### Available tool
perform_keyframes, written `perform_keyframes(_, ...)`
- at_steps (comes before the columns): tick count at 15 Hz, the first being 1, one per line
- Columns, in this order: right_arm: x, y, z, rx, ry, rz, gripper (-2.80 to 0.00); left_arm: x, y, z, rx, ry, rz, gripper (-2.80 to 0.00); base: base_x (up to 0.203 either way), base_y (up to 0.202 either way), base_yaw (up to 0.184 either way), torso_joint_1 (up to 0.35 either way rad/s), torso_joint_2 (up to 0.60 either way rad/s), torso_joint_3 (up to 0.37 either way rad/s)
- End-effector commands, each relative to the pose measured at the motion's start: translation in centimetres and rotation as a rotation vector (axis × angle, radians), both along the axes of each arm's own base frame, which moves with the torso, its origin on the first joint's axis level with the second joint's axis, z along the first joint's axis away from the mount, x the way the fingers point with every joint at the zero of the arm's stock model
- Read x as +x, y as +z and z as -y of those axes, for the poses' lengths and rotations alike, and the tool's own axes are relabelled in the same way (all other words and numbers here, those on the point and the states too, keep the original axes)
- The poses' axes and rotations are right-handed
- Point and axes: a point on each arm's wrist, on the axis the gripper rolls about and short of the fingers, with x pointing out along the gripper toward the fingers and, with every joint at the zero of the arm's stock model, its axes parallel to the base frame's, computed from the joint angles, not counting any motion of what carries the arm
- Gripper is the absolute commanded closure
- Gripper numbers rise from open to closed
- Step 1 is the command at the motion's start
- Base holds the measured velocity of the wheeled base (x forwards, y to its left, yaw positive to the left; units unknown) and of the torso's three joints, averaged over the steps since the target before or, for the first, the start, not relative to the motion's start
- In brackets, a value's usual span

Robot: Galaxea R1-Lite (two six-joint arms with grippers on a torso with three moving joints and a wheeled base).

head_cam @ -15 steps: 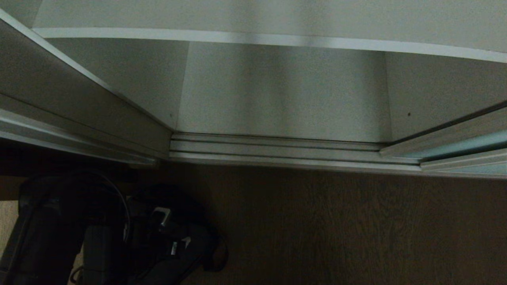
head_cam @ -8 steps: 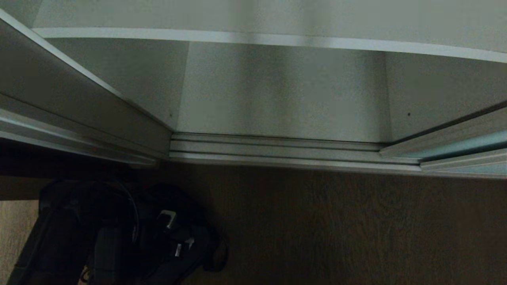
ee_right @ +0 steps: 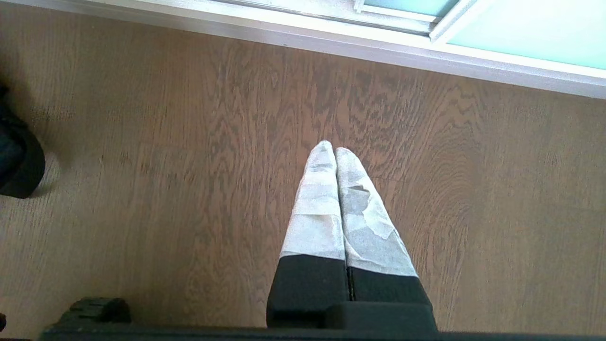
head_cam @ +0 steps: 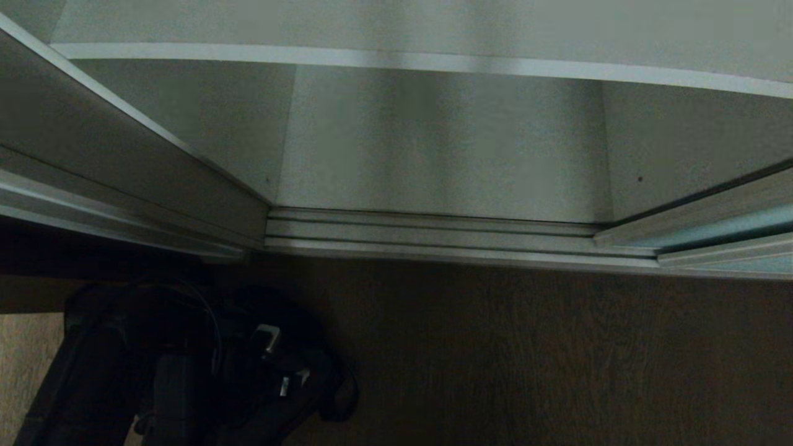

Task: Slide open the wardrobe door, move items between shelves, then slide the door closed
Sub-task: Place the bag on the higher shelf

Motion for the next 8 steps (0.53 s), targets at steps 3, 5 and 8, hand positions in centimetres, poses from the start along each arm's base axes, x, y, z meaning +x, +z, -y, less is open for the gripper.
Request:
perform_keyframes(3, 0.0, 0.0, 0.0, 0.000, 0.001, 0.001, 0.00, -2.4, 0.5, 1.5, -0.017, -0.071, -0.065, -2.80, 0.000, 0.000, 0.000, 0.000, 0.00, 0.000)
perform_keyframes(5, 0.0, 0.0, 0.0, 0.000, 0.001, 0.001, 0.00, -2.8, -0.2, 1.9, -0.012, -0.086, -0.095, -2.80, 0.000, 0.000, 0.000, 0.000, 0.00, 0.000)
perform_keyframes(8, 0.0, 0.0, 0.0, 0.000, 0.001, 0.002, 0.00, -2.4, -0.8, 2.1, -0.011, -0.089, -0.092, -2.80, 0.000, 0.000, 0.000, 0.000, 0.00, 0.000)
